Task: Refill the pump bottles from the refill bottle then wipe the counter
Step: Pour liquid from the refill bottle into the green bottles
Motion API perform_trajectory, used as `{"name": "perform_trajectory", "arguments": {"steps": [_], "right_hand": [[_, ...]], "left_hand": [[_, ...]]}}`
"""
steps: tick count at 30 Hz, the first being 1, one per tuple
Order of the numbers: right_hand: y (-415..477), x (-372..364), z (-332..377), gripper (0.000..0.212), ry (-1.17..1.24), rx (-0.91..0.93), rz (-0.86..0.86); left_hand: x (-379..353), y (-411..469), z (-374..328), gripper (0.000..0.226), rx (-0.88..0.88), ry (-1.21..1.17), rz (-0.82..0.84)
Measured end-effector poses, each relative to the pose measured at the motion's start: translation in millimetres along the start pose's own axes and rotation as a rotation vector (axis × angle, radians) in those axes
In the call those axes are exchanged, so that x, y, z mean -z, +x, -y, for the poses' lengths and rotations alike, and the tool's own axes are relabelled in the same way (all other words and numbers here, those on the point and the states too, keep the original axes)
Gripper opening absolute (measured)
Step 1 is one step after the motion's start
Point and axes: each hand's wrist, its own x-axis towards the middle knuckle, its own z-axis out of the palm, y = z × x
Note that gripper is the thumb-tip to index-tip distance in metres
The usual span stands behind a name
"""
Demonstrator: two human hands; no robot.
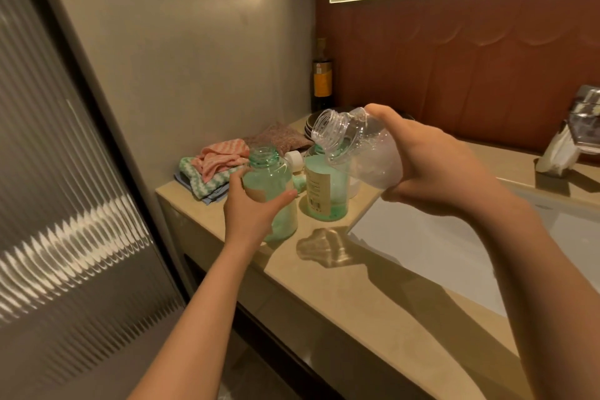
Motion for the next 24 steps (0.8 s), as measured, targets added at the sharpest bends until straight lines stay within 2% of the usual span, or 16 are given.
{"name": "perform_trajectory", "arguments": {"steps": [7,14,24], "right_hand": [[-0.8,1.7,-6.4,0.101,-0.076,0.003,-0.046],[0.6,0.7,-16.1,0.098,-0.108,0.000,-0.082],[1.7,2.2,-30.8,0.095,-0.116,0.001,-0.035]], "left_hand": [[-8.0,-47.4,-6.3,0.071,-0.093,-0.143,0.171],[-34.8,-73.3,-6.2,0.079,-0.146,-0.224,0.263],[-47.7,-84.1,1.9,0.083,-0.164,-0.168,0.257]]}}
